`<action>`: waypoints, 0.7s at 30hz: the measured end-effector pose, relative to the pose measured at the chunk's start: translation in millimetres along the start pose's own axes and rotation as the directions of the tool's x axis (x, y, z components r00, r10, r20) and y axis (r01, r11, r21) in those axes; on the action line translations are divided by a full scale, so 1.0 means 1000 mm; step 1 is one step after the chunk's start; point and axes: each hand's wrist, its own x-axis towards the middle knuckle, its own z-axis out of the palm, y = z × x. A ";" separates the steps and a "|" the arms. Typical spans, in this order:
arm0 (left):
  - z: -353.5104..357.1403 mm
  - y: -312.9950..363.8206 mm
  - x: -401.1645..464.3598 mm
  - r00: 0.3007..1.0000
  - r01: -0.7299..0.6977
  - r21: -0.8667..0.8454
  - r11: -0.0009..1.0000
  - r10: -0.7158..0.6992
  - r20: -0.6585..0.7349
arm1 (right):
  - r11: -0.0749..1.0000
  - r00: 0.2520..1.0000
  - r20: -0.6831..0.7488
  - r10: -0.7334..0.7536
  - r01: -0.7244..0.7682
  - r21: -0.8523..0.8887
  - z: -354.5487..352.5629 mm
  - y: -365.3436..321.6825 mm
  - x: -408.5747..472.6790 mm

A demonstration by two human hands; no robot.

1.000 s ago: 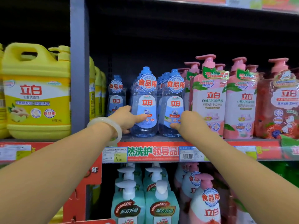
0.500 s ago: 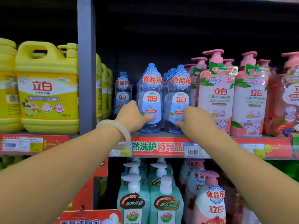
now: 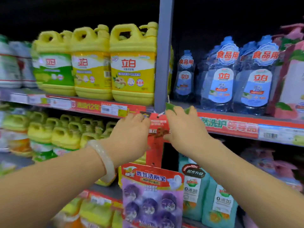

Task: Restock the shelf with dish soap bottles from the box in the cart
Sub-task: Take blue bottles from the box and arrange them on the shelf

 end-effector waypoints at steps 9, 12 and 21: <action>0.068 -0.133 -0.163 0.926 0.297 0.042 0.954 -0.299 0.232 | 0.915 0.909 0.193 -0.369 0.318 0.250 0.025 -0.219 -0.027; 0.077 -0.188 -0.232 0.856 0.409 0.073 0.910 -0.410 0.314 | 0.869 0.851 0.255 -0.459 0.371 0.327 0.034 -0.307 -0.038; 0.097 -0.327 -0.411 0.608 0.623 0.202 0.755 -0.631 0.481 | 0.742 0.648 0.377 -0.662 0.496 0.451 0.056 -0.520 -0.079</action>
